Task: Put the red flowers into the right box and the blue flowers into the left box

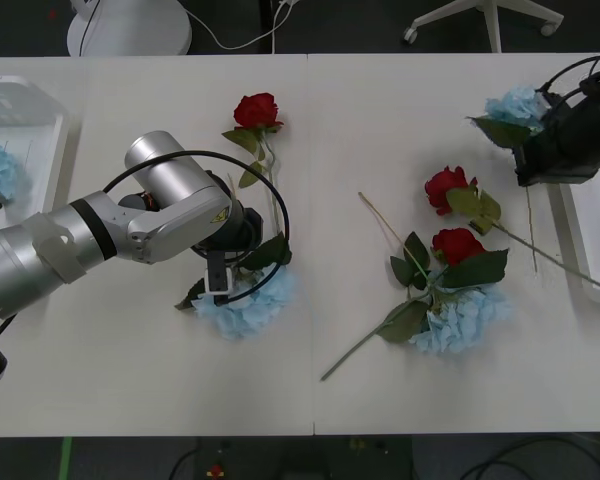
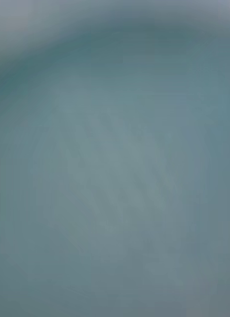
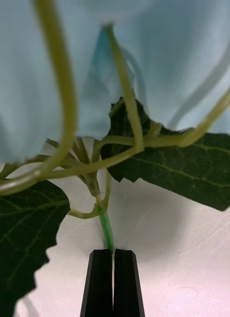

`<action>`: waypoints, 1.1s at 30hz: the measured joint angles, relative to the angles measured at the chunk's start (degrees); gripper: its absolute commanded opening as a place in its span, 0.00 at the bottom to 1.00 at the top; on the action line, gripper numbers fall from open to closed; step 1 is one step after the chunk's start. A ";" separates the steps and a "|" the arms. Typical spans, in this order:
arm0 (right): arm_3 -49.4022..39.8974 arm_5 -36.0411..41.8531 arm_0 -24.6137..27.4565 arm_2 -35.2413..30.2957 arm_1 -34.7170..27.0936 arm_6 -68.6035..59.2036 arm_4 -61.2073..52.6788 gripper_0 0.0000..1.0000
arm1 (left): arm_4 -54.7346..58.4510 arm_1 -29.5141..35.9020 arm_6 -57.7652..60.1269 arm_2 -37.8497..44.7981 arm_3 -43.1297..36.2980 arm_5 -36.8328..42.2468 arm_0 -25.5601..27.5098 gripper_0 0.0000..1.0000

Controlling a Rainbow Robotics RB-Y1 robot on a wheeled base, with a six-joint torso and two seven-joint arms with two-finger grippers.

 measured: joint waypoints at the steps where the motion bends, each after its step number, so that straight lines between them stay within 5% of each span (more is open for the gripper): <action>1: 0.00 -1.36 0.00 1.55 0.21 2.44 -0.21 0.00 | -0.07 0.00 0.01 0.00 0.00 0.00 -0.09 0.00; 9: -0.15 -6.17 0.00 4.20 0.65 18.82 -5.02 0.00 | -0.08 0.00 0.75 0.23 -0.28 0.01 -0.83 0.00; 13: -0.19 -7.41 0.00 0.39 0.65 40.63 -8.95 0.00 | -0.05 0.00 1.98 0.66 -0.42 0.01 -0.85 0.00; 21: -1.66 -7.16 0.01 -5.99 -0.05 58.16 -25.49 0.00 | 2.71 1.20 2.07 2.93 -3.77 -0.61 -0.87 0.00; 22: -1.83 -6.37 0.01 -5.99 -0.18 60.84 -28.27 0.00 | 3.02 1.52 2.09 3.43 -4.64 -0.96 -0.88 0.07; 23: -1.95 -5.29 0.01 -5.99 -0.26 61.35 -30.93 0.00 | 3.20 1.79 2.10 3.93 -5.43 -1.26 -0.88 0.52; 24: -2.03 -4.08 0.01 -6.00 -0.27 60.72 -33.99 0.00 | 3.58 2.05 2.11 4.42 -6.09 -1.47 -0.88 0.81; 25: -2.19 -2.87 0.02 -6.00 -0.27 59.59 -37.40 0.00 | 4.31 2.29 2.11 4.87 -6.65 -1.55 -0.88 1.00; 33: -10.06 -0.08 0.04 -5.99 -0.26 57.65 -51.80 0.00 | 5.57 3.00 2.11 5.37 -7.21 -1.66 -0.88 1.00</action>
